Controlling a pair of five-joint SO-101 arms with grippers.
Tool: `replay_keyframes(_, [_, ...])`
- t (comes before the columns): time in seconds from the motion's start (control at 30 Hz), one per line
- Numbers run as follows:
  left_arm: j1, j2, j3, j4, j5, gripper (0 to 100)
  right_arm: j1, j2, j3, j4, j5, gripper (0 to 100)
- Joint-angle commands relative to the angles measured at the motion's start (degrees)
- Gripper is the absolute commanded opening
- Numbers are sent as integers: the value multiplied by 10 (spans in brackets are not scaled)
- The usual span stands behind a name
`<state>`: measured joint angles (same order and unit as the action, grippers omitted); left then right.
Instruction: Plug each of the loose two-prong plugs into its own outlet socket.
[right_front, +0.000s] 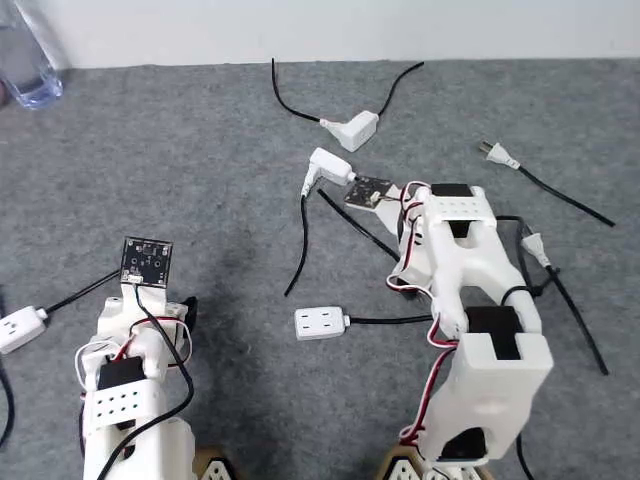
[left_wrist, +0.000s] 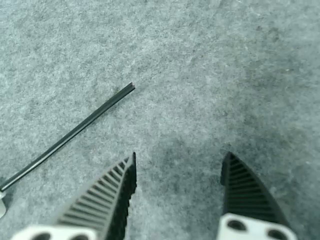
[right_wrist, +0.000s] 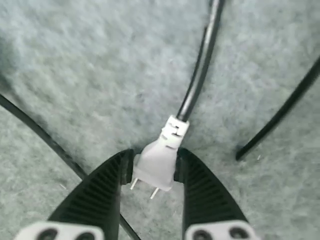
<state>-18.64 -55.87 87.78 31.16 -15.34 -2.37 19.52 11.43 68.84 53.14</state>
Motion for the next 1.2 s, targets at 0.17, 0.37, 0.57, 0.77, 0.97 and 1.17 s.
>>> replay_keyframes(0.17, [3,-8,-3,-14,-7,258,28,-130,-19,48,-153,8])
replay_keyframes(0.37, [3,-8,-2,-14,-7,258,34,-300,-18,122,-412,8])
replay_keyframes(0.57, [3,-8,-2,-14,-7,258,39,-410,-14,166,-575,8])
replay_keyframes(0.77, [3,-8,-2,-13,-7,258,40,-425,-5,177,-715,9])
replay_keyframes(0.97, [3,-8,-2,-13,-7,258,52,-428,120,50,-797,9])
replay_keyframes(1.17, [3,-8,-2,-13,-7,258,87,-431,348,-226,-848,8])
